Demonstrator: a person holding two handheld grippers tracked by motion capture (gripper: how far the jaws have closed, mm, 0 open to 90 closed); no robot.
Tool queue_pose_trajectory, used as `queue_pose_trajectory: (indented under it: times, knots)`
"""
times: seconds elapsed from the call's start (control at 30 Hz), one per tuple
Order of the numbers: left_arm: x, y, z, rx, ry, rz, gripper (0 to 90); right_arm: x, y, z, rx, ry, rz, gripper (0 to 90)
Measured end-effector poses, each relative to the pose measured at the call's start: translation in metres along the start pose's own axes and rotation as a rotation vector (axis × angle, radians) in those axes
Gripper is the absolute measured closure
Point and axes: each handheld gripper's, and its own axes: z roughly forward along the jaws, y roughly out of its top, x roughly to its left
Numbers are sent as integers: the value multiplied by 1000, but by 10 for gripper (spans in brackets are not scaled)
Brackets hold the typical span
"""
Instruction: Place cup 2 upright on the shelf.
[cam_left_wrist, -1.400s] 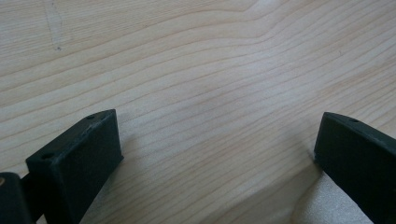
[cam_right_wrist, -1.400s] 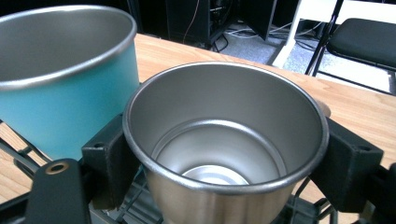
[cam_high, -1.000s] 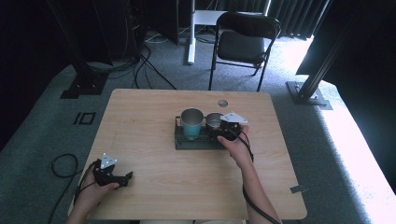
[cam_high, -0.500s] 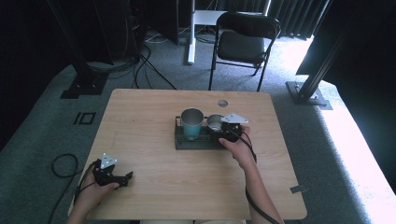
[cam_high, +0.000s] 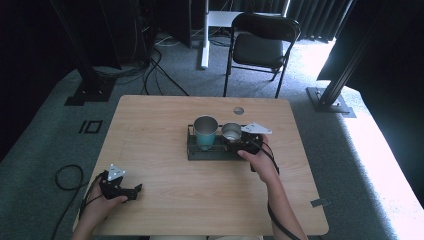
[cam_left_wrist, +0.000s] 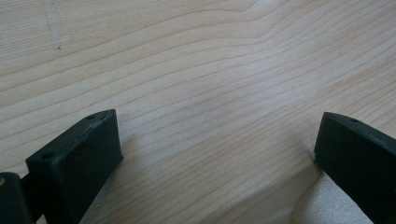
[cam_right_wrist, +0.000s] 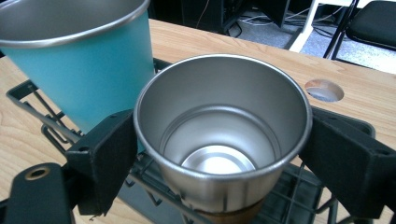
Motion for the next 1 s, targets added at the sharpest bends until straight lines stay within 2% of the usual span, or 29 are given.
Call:
queue_pose_trajectory:
  times: [0.73, 1.0]
  knots:
    - [0, 0, 0, 0, 0, 0, 14, -7, -8, -26, -25, -7, -3, 117]
    - [0, 0, 0, 1, 0, 1, 14, -12, -14, -38, -34, -26, -5, 118]
